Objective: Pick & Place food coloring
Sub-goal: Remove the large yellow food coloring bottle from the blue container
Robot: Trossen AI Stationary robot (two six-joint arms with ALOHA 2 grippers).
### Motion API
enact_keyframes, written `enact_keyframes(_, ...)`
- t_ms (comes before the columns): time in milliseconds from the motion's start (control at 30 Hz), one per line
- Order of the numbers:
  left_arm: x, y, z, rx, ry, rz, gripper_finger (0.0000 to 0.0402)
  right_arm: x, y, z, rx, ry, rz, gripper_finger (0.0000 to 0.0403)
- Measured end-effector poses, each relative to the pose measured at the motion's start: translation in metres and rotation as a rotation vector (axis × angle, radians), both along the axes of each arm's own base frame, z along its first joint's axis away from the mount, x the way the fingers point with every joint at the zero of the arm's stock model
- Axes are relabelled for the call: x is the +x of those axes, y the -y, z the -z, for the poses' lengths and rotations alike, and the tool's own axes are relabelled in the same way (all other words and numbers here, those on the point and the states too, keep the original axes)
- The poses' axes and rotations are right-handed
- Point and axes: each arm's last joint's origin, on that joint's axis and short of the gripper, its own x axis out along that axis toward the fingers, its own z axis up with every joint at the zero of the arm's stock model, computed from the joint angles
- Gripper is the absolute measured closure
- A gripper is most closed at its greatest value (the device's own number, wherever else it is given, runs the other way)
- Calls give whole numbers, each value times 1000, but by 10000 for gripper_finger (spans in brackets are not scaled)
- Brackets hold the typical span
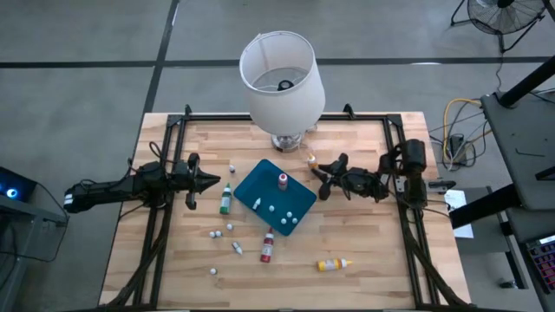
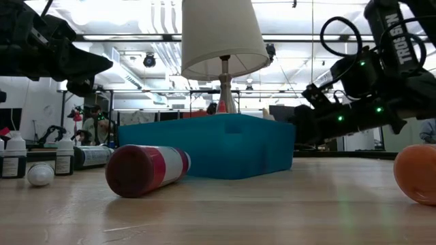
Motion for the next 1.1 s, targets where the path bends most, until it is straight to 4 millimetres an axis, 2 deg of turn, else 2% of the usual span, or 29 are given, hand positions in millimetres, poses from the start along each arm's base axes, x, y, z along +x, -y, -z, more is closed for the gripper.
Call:
enact_keyframes(367, 0, 0, 0, 0, 1, 0, 402, 11, 2, 9, 0, 12, 4, 314)
enact_keyframes(1100, 0, 0, 0, 0, 0, 0, 402, 0, -2, 10, 3, -14, -4, 314)
